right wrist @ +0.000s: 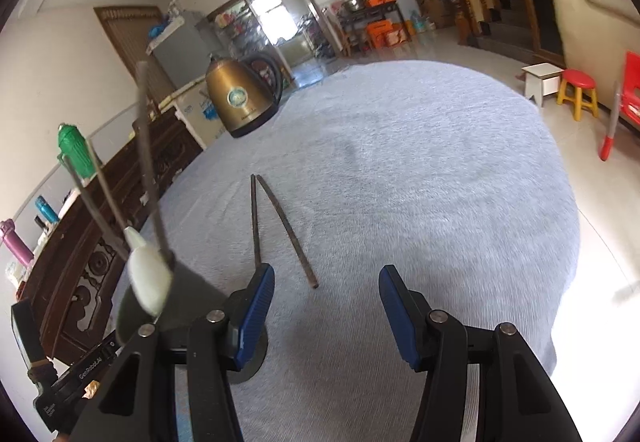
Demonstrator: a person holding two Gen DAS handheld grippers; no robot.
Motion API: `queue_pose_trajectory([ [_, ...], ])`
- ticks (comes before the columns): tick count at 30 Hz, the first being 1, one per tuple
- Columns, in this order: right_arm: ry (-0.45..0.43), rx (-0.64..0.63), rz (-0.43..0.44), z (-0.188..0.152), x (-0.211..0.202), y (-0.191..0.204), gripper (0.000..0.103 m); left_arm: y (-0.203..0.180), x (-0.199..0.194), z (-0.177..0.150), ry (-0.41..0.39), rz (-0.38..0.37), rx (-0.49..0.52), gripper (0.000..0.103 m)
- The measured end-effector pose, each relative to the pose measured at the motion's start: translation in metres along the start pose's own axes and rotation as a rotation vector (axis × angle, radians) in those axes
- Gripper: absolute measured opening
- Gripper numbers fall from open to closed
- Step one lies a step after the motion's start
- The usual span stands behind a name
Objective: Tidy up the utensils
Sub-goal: 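Move the right tool to the two dark chopsticks and close on them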
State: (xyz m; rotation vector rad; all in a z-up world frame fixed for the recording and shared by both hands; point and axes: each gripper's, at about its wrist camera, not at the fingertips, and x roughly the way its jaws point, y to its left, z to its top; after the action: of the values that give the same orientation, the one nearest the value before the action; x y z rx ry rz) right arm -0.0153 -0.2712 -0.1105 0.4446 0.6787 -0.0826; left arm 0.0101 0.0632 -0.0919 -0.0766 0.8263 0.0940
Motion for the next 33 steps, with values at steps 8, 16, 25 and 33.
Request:
queue_pose_trajectory([
  [8, 0.166, -0.179, 0.086, 0.046, 0.073, 0.019, 0.058, 0.005, 0.020, 0.009, 0.028, 0.013, 0.028, 0.069],
  [16, 0.280, -0.275, 0.133, 0.087, 0.161, 0.050, 0.056, -0.001, 0.031, 0.021, 0.040, 0.025, 0.093, 0.069],
  [25, 0.364, -0.320, 0.164, 0.094, 0.213, 0.077, 0.031, -0.002, 0.044, 0.033, 0.068, 0.044, 0.111, 0.069],
  [33, 0.335, -0.319, 0.128, 0.102, 0.218, 0.071, 0.008, -0.004, 0.056, 0.040, 0.082, 0.052, 0.133, 0.069],
])
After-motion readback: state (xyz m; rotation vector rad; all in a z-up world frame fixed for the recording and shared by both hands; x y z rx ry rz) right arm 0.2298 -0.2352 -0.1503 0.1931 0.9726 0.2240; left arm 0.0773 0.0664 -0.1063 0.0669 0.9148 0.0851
